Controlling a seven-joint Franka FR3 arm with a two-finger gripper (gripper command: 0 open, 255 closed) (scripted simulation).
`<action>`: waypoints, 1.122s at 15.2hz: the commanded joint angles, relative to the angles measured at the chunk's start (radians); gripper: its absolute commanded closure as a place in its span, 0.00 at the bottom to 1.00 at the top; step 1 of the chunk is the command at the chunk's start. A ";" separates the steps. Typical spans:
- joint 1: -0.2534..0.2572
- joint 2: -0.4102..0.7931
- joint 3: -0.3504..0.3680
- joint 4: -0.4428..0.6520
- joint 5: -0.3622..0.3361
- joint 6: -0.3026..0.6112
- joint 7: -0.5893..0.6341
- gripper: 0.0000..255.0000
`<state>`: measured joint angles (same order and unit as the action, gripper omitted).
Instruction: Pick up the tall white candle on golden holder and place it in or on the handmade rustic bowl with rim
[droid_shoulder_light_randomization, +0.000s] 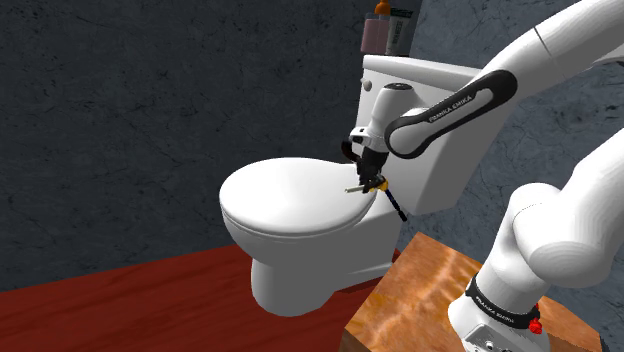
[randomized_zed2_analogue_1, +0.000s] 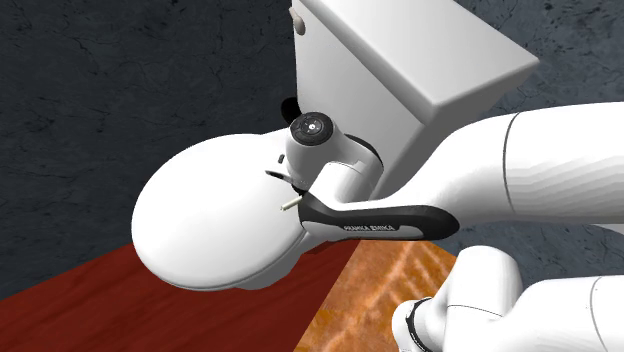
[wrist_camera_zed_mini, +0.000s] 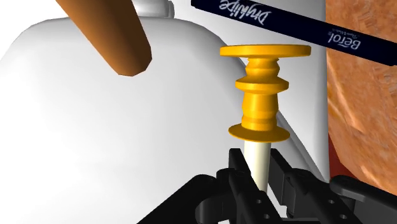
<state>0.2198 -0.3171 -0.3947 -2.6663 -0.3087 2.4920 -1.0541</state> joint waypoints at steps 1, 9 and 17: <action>-0.001 -0.021 0.004 0.012 0.001 -0.034 -0.002 1.00; 0.000 -0.100 0.025 0.066 0.009 -0.166 -0.008 1.00; 0.002 -0.157 0.044 0.135 0.021 -0.290 -0.017 1.00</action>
<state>0.2218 -0.4676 -0.3534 -2.5379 -0.2884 2.2152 -1.0709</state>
